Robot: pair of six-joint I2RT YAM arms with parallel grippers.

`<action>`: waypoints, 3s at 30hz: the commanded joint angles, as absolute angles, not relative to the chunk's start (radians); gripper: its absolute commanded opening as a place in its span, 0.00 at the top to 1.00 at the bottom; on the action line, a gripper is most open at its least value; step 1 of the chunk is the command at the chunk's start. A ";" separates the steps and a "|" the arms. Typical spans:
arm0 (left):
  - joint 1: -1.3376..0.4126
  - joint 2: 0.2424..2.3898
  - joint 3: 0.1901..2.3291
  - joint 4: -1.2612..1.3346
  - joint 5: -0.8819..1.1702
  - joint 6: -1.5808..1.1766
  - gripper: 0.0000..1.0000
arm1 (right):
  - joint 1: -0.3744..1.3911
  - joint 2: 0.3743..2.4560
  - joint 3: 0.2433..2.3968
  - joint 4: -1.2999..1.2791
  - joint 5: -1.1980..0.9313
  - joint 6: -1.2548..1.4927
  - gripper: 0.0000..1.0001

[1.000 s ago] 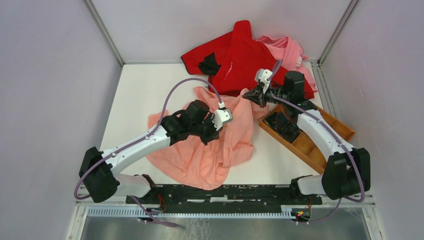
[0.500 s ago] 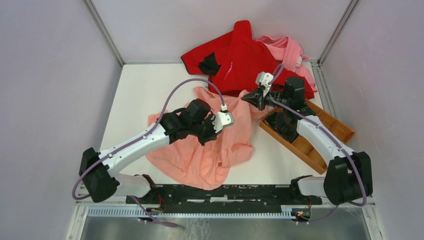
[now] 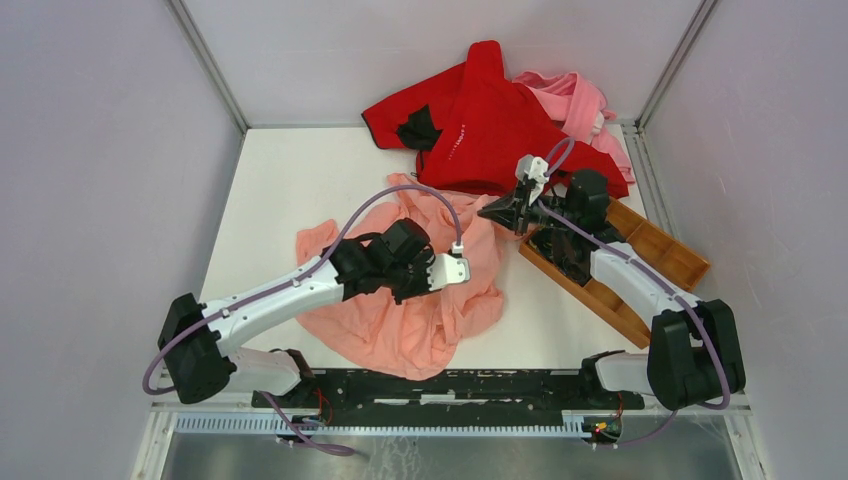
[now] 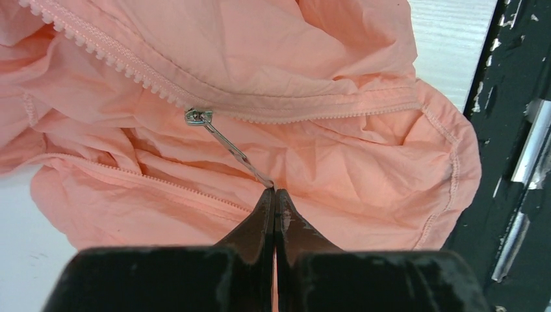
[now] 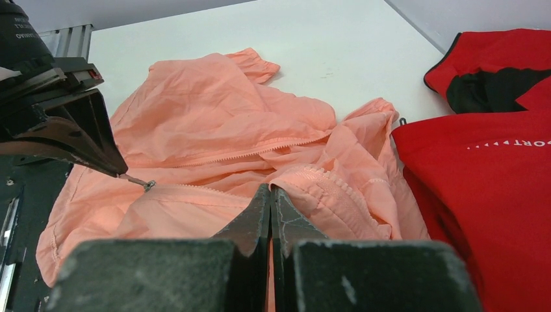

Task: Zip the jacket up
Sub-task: Adjust the zipper on the jacket.

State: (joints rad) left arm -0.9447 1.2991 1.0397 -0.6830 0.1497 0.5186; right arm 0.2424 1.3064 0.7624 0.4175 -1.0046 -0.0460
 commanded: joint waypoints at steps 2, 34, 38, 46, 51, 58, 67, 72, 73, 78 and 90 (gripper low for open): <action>-0.963 1.277 1.028 -0.715 0.101 0.603 0.98 | 0.240 1.278 0.764 0.474 -0.998 -0.041 1.00; -0.977 1.120 0.906 -0.596 0.015 0.704 0.98 | 0.218 1.239 0.744 0.347 -1.023 -0.184 1.00; -1.000 1.088 0.895 -0.566 0.091 0.720 0.98 | 0.236 1.254 0.748 0.380 -1.037 -0.147 1.00; -1.028 1.133 0.888 -0.481 0.245 0.737 0.98 | 0.270 1.270 0.734 0.479 -1.086 -0.067 1.00; -1.102 1.184 0.909 -0.532 0.217 0.799 0.98 | 0.263 1.289 0.747 0.503 -1.101 -0.035 1.00; -1.111 1.180 0.869 -0.670 0.020 0.842 0.98 | 0.230 1.269 0.725 0.495 -1.089 -0.045 1.00; -1.111 1.111 0.865 -0.589 0.037 0.778 0.98 | 0.228 1.268 0.712 0.460 -1.087 -0.080 1.00; -1.095 1.076 0.863 -0.447 0.240 0.630 0.98 | 0.233 1.252 0.685 0.468 -1.145 -0.105 1.00; -1.089 1.084 0.861 -0.428 0.274 0.596 0.98 | 0.236 1.248 0.679 0.468 -1.155 -0.114 1.00; -1.030 1.161 0.865 -0.309 0.512 0.376 0.98 | 0.240 1.240 0.673 0.438 -1.184 -0.166 1.00; -0.821 1.136 0.776 0.045 0.650 -0.063 0.49 | 0.242 1.216 0.663 0.311 -1.221 -0.323 1.00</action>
State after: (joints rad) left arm -0.8680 1.2182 0.8257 -0.1661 0.6010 0.1387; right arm 0.2394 1.2442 0.6708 0.3294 -1.1809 -0.2573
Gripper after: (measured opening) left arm 0.428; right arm 0.004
